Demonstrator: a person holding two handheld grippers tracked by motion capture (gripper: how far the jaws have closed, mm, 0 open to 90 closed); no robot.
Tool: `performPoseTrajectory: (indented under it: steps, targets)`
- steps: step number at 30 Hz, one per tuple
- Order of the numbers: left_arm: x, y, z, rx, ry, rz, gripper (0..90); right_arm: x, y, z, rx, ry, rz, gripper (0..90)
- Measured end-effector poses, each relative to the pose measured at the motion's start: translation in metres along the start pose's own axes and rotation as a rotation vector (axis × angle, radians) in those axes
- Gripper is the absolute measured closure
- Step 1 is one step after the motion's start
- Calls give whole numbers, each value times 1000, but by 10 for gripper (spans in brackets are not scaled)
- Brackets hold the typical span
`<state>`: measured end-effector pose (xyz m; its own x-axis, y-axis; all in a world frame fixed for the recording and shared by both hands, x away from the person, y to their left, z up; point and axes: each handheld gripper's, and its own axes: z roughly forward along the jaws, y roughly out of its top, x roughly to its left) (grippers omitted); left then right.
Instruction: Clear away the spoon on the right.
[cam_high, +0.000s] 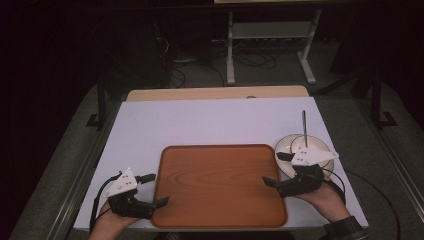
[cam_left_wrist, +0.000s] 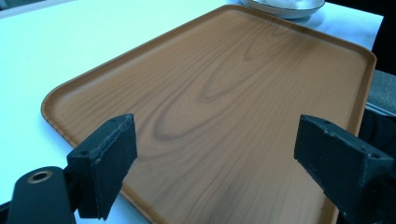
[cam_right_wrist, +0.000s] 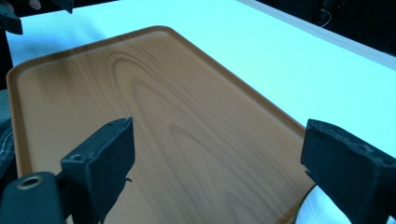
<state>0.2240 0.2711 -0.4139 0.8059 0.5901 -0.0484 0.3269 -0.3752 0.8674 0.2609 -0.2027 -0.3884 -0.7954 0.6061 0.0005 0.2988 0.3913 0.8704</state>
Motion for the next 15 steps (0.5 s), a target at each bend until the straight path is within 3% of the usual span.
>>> performPoseTrajectory:
  steps: [15]
  targets:
    - [0, -1, -2, -3, 6, -1, 129, -17, 17, 2, 9, -46, 0, 100]
